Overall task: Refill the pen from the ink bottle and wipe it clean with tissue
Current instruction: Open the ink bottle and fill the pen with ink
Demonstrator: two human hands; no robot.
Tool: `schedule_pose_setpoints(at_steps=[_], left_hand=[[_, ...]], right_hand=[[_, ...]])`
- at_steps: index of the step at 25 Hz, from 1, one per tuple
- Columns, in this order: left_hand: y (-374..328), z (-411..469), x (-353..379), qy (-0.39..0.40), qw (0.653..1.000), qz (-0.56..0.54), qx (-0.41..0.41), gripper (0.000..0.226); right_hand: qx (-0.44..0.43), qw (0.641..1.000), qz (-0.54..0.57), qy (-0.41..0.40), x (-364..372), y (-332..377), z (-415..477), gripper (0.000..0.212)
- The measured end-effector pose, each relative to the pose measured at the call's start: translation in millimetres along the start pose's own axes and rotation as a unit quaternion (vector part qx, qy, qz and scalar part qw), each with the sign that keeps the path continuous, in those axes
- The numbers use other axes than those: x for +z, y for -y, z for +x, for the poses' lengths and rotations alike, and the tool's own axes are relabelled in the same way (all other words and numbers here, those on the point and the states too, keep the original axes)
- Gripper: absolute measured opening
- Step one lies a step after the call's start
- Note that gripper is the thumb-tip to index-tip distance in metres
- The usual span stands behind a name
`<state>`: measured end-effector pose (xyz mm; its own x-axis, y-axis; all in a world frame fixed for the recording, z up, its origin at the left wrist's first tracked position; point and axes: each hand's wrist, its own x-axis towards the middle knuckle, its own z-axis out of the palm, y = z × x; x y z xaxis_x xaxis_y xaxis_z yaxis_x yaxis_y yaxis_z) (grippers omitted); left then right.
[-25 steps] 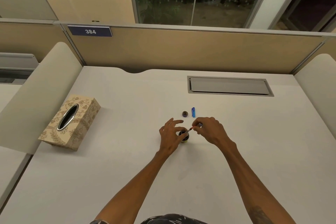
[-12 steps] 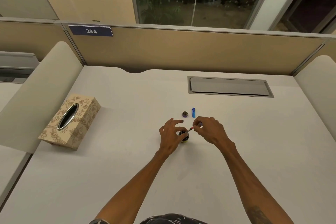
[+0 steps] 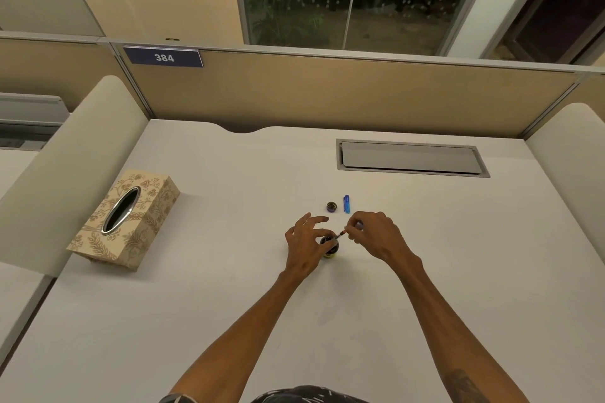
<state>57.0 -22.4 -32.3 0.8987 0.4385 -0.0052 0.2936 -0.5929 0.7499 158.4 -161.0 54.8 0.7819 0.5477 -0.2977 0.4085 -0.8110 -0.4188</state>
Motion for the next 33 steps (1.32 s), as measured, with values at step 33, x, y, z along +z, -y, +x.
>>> schedule_pose_setpoints(at_steps=[33], left_hand=[[-2, 3, -3, 0.026, 0.999, 0.029, -0.012, 0.023]], right_hand=[[0.098, 0.987, 0.122, 0.037, -1, 14, -4, 0.031]])
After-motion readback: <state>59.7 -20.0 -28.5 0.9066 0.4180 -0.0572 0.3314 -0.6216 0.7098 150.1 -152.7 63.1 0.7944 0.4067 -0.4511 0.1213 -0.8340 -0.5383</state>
